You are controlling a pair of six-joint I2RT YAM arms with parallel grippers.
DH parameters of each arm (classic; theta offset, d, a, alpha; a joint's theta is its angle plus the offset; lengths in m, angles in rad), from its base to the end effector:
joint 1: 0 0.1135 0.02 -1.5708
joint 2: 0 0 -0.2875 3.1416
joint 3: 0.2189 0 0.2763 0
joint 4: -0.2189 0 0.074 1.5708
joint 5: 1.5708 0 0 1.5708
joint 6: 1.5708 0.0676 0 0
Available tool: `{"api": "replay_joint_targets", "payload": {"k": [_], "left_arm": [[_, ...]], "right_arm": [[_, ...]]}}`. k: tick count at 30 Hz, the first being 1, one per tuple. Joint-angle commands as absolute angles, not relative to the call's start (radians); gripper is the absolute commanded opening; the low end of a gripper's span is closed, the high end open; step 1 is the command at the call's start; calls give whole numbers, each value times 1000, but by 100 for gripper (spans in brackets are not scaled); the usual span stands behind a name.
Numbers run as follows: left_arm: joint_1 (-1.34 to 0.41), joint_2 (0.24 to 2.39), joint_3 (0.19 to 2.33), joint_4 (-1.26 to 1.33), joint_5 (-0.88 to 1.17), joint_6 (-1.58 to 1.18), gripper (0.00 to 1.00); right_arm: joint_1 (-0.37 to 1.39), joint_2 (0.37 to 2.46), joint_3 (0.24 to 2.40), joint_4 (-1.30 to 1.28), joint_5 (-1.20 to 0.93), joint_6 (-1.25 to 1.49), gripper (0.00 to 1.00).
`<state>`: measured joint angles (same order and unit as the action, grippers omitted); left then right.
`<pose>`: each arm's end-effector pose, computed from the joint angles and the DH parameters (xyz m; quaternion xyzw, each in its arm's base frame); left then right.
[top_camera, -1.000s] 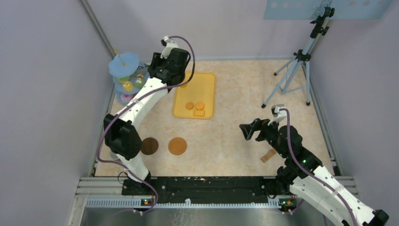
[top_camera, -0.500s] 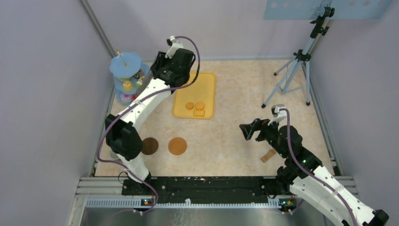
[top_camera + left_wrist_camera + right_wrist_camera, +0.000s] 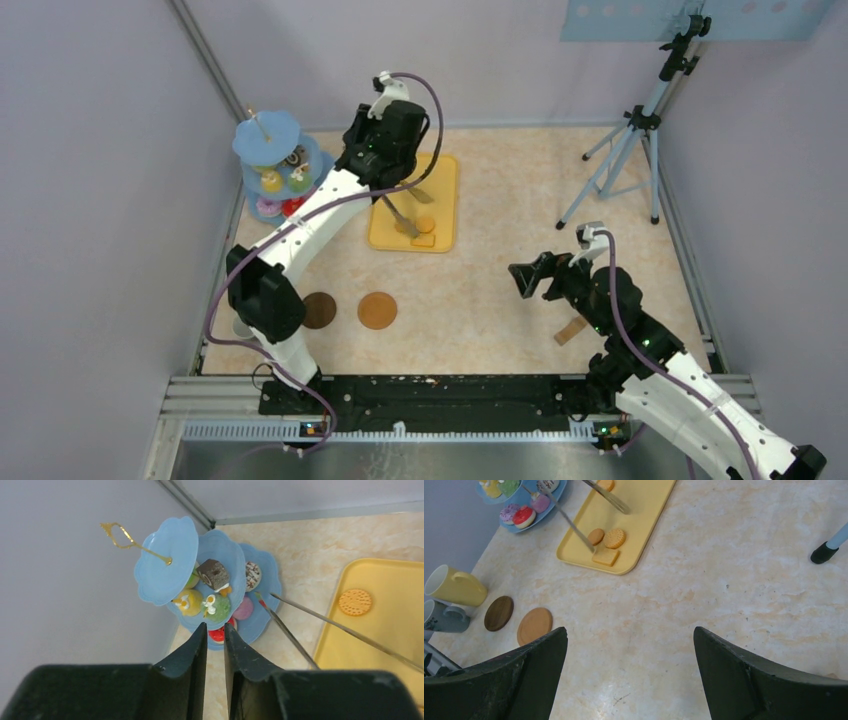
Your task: Serve the afternoon tea
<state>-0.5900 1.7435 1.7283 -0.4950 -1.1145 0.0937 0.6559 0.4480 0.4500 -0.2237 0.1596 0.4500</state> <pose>0.3915 -0.1891 0.4019 -0.0066 0.7795 0.3368 0.5282 0.1395 0.0938 0.2676 -0.0305 0.7795 0.2740 0.5625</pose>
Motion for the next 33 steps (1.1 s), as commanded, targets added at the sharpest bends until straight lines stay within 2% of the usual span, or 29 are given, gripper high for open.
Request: {"api": "replay_joint_targets", "payload": {"k": [1,5,7,9,13,17,21,25,29,33], "left_arm": [[-598,1763,1785,-519,-1026,23,23],[-600,1798,1813,-567,-861,-38,20],[-600,1812,1831,-601,-783,-72,21],[-600,1819,1829,-615,-680,-82,31],[-596,1829,1788,-617,-483,-52,65],[-533,1874,1797,-667,-323,-28,81],[-432,1897,1778,-694,-201,-124,80],[-314,1939,1739,-672,-59,-287,63],[-301,1966,1682,-613,-119,-443,66],[-299,1985,1628,-562,-203,-553,60]], "right_arm": [[649,451,442,-181,152,460,94],[650,460,445,-181,150,459,94],[650,461,445,-183,151,460,94],[649,460,446,-189,154,458,94],[649,461,449,-202,153,456,94],[650,449,446,-209,160,456,94],[650,449,438,-199,154,462,94],[649,449,436,-202,154,464,94],[650,453,446,-203,148,466,94],[649,451,464,-222,160,464,94]]}}
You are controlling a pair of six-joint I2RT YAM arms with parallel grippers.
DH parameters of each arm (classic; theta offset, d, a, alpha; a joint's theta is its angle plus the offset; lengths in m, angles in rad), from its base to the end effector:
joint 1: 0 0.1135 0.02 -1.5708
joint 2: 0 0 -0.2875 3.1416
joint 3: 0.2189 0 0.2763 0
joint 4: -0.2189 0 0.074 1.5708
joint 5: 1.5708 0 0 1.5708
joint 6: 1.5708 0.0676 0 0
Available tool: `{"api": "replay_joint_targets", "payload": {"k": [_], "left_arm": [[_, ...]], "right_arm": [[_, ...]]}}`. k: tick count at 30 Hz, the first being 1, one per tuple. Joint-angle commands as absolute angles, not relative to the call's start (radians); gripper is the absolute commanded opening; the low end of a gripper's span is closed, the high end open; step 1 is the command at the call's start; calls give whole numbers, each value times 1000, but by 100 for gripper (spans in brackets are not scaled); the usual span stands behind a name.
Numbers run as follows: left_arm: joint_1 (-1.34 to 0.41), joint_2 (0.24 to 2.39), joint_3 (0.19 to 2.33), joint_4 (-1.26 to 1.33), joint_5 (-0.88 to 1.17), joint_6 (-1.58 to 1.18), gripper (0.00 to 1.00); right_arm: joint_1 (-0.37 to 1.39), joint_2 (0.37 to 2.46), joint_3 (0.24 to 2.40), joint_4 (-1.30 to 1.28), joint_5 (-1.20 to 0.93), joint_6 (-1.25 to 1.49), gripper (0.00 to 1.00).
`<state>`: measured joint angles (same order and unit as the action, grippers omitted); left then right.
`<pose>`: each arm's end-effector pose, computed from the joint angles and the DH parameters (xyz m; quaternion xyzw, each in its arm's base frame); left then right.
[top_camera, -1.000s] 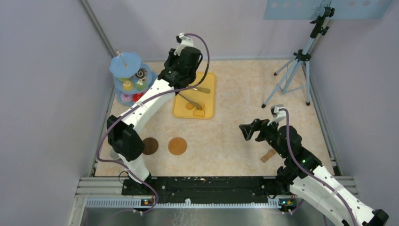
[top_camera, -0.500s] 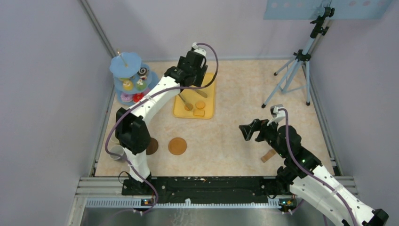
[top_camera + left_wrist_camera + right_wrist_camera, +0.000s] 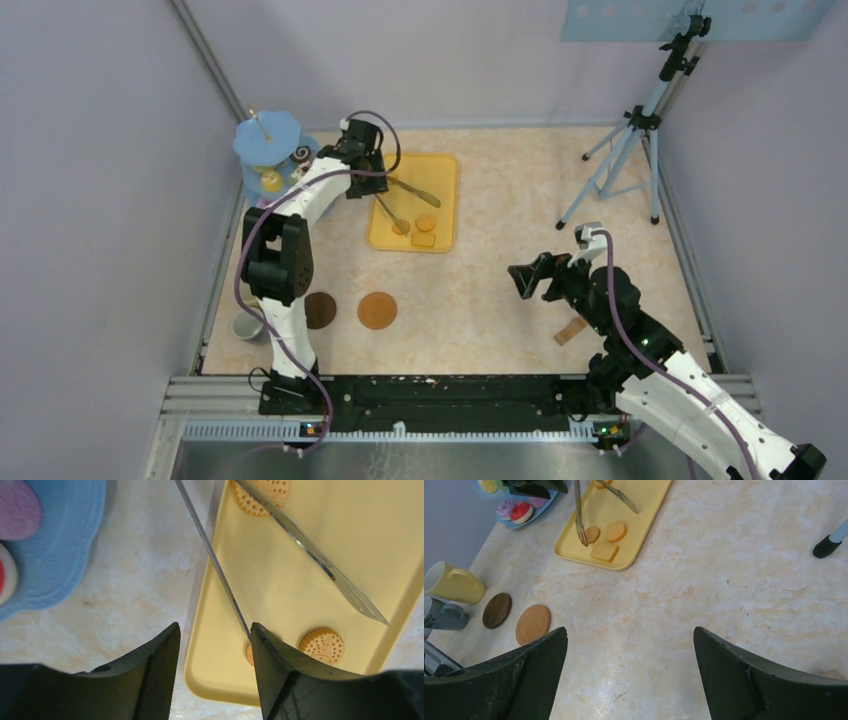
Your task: Serve the afternoon tea
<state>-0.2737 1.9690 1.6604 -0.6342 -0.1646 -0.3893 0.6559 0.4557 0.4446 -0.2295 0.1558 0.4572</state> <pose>0.4741 -0.1216 0.2399 -0.0801 0.9448 -0.0263 0.3165 0.1403 0.0947 0.2635 -0.0300 0.7854 0.2730 0.5548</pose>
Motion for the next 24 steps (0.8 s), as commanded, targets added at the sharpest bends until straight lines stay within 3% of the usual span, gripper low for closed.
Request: {"api": "replay_joint_targets", "payload": {"k": [1,11,24], "left_arm": [[-299,1995,1626,-562,-213,-563,58],[-299,2071,1606,-501,-205,-551,48],[-299,2049,1608,-445,-211,-449,8]], "right_arm": [[649,451,467,-227,162,464,94],[649,446,468,-224,162,469,94],[649,440,480,-243,169,472,94]]}}
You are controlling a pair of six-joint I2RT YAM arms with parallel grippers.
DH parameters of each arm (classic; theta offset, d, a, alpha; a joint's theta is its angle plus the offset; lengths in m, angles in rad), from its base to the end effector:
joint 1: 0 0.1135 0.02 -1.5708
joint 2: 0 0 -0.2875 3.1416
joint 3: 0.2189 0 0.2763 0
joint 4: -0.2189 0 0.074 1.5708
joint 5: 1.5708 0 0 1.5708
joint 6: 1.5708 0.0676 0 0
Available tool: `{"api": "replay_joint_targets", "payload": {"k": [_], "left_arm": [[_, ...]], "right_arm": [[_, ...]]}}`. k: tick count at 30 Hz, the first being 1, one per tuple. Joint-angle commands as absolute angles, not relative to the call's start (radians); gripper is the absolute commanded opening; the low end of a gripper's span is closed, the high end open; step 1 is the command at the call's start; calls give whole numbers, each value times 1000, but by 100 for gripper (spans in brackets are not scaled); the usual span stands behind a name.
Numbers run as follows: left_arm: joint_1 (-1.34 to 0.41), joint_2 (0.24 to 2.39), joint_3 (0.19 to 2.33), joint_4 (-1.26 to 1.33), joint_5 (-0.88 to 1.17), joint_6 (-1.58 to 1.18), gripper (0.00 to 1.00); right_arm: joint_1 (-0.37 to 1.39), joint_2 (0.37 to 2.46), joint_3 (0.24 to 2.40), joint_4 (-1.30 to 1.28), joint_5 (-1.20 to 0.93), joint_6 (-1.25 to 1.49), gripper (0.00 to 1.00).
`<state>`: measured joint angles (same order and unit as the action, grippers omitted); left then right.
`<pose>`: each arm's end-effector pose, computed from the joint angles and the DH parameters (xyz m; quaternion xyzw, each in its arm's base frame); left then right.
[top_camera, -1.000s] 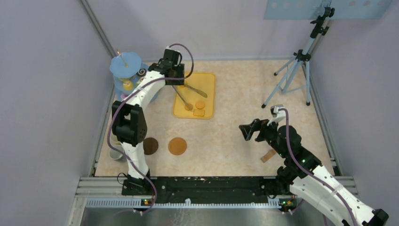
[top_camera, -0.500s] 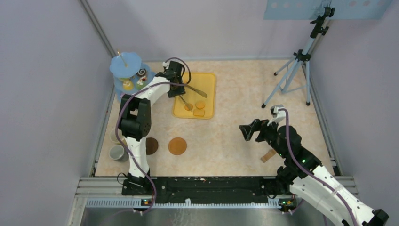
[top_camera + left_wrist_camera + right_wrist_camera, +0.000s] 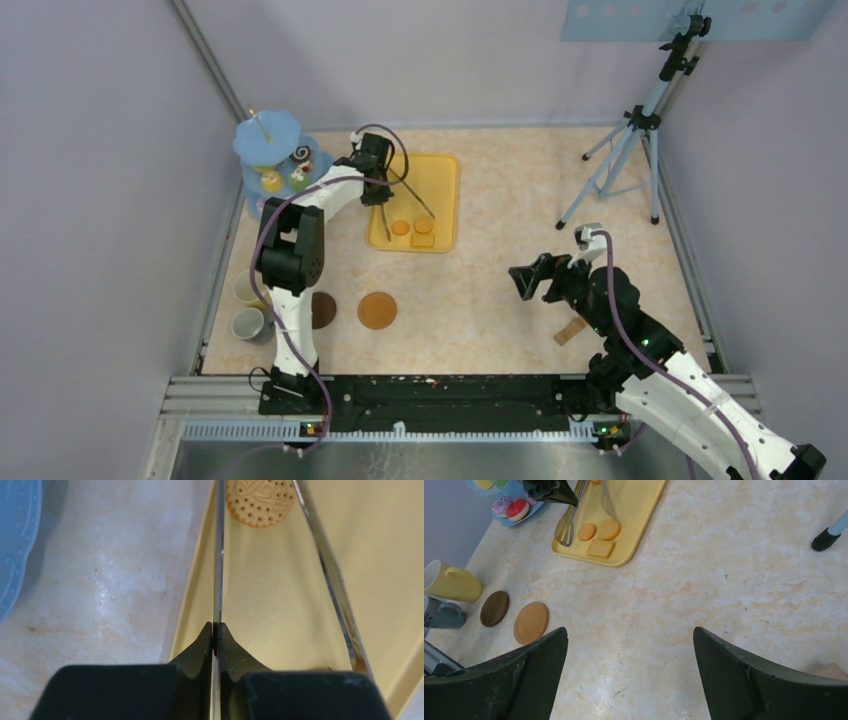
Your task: Serve the afternoon tea
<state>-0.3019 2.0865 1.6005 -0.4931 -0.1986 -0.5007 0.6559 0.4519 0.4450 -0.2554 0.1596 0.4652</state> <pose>0.4876 -0.1379 0.1743 -0.1232 0.9443 -0.0260 0.3041 0.1392 0.0936 0.2607 -0.0270 0.7920 0.2689 0.5474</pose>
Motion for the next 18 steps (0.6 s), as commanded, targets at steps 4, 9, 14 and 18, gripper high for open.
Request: {"api": "replay_joint_targets", "payload": {"k": [4,9,14,18], "left_arm": [[-301,1990,1608,-455,-231,-413,0],[-345,1886,1597,-445,-262,-305,0],[-537,1825,1593,-426,-420,-35,0],[-733,1798,1492,-340,-521,231,0]], "right_arm": [[649,440,476,-237,173,472,94],[649,445,472,-225,186,460,94],[649,477,495,-230,231,410,94],[649,498,531,-246,271,388,94]]}}
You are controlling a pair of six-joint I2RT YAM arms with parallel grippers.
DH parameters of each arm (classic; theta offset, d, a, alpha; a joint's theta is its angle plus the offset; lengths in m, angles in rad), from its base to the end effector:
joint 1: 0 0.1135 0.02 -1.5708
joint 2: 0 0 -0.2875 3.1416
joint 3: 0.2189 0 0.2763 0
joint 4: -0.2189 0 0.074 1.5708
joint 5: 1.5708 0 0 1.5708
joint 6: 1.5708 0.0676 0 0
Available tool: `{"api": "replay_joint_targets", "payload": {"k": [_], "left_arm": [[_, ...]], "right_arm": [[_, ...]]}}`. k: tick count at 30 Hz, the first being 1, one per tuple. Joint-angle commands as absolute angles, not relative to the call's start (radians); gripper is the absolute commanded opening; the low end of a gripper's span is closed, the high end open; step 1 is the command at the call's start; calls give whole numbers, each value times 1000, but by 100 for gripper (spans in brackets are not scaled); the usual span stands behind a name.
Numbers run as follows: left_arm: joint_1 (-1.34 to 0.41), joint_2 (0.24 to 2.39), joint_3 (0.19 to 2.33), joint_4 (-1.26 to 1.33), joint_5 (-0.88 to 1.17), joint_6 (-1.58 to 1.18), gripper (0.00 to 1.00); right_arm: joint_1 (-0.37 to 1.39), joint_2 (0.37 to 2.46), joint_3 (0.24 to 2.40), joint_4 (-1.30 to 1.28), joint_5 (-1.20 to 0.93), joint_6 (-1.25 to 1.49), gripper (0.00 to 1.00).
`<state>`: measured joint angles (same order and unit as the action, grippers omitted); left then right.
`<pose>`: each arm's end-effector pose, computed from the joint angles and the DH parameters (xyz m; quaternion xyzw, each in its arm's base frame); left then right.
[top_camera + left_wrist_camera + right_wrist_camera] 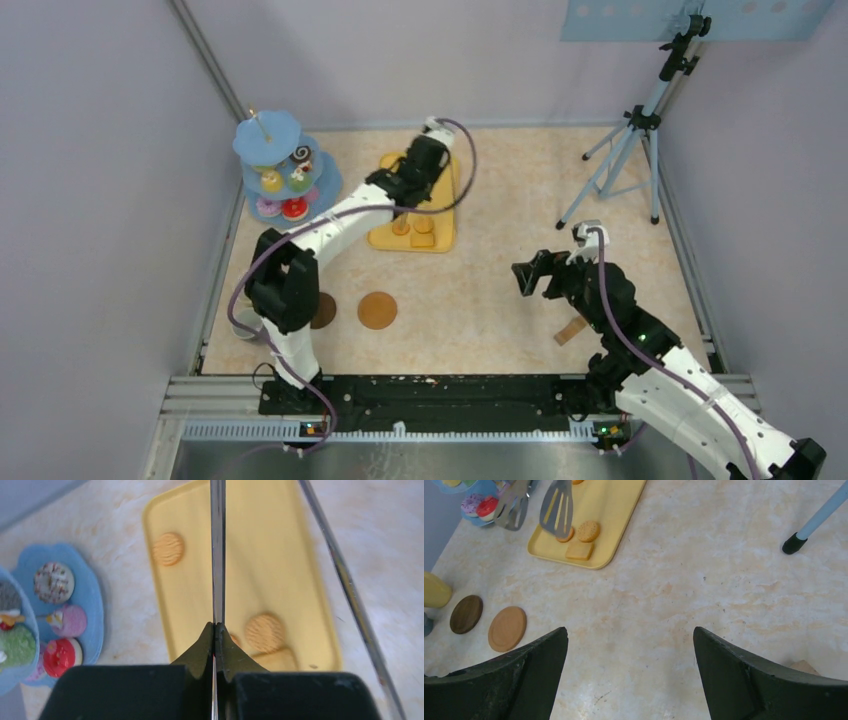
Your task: Serve the afternoon tea
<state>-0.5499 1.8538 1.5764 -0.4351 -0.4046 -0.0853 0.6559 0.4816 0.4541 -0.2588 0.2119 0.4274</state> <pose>0.4224 -0.2277 0.2844 0.1237 0.8861 0.0463 0.4443 0.1441 0.0929 0.2597 -0.0278 0.7983 0.2345 0.5540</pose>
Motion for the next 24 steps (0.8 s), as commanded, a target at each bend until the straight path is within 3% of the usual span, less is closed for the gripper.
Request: {"api": "replay_joint_targets", "payload": {"k": [1,5,13,19,20,22,24], "left_arm": [[-782,1791,1441,-292,-540,315,0],[-935,1779,1239,-108,-584,584,0],[-1051,1778,1113,-113,-390,800,0],[-1093,1778,1067,-143,-314,861,2],[-1093,1766,1062,-144,-303,852,6],[-1089,1740,1055,-139,-297,825,32],[-1082,1712,1053,-121,-309,779,47]], "right_arm": [[649,494,540,-254,287,392,94],[649,430,561,-295,392,435,92],[650,274,570,-348,504,448,93],[649,301,563,-381,518,479,94],[649,310,566,-386,530,484,94],[649,345,570,-377,543,481,95],[649,405,580,-360,543,479,96]]}}
